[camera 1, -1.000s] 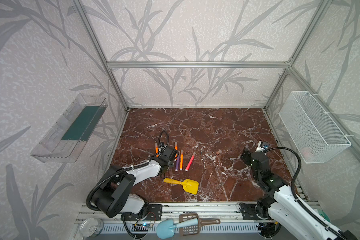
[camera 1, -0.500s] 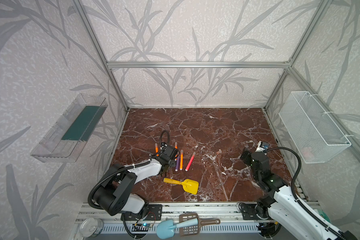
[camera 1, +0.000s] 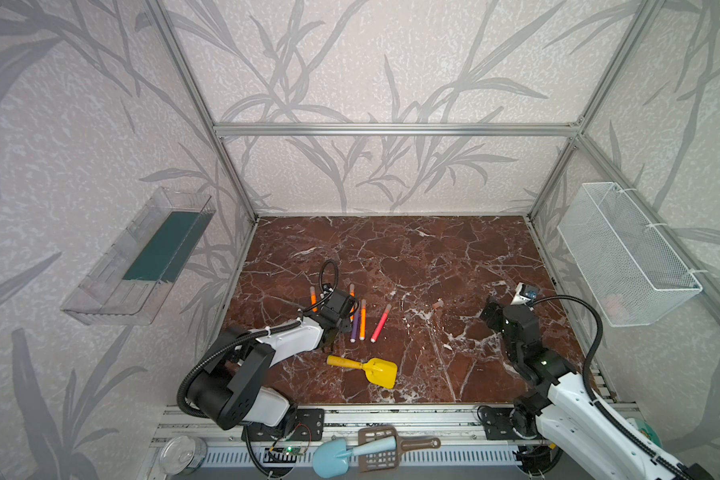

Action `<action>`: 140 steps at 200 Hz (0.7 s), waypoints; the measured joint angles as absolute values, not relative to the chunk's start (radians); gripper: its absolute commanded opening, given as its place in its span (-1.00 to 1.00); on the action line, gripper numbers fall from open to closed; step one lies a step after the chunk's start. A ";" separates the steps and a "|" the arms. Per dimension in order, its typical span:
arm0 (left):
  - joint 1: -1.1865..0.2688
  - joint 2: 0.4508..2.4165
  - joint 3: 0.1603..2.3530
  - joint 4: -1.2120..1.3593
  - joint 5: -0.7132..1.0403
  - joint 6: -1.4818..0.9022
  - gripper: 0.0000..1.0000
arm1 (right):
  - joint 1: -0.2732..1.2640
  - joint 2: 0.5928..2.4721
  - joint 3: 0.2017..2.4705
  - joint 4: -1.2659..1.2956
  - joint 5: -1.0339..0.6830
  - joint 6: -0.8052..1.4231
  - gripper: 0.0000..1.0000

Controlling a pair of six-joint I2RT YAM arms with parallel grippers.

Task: Insert the pens into the pen caps
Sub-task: 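Lift the uncapped pink marker upright with left gripper while right gripper approaches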

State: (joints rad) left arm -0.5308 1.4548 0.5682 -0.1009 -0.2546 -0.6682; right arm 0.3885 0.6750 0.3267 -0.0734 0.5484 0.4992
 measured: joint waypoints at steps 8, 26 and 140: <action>-0.531 1.459 0.570 -0.094 -0.255 -0.670 -0.48 | 0.389 0.673 0.326 -0.073 0.548 0.500 0.82; -0.531 1.468 0.574 -0.076 -0.252 -0.671 -0.59 | 0.389 0.668 0.326 -0.073 0.548 0.499 0.82; -0.591 1.098 0.553 -0.115 -0.124 -0.583 -1.00 | 0.522 0.514 0.330 -0.076 0.144 0.709 0.82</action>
State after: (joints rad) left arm -0.5911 1.0977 0.5529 -0.1146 -0.1238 -0.5831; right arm 0.5224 0.5137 0.3298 -0.0757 0.1440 0.7094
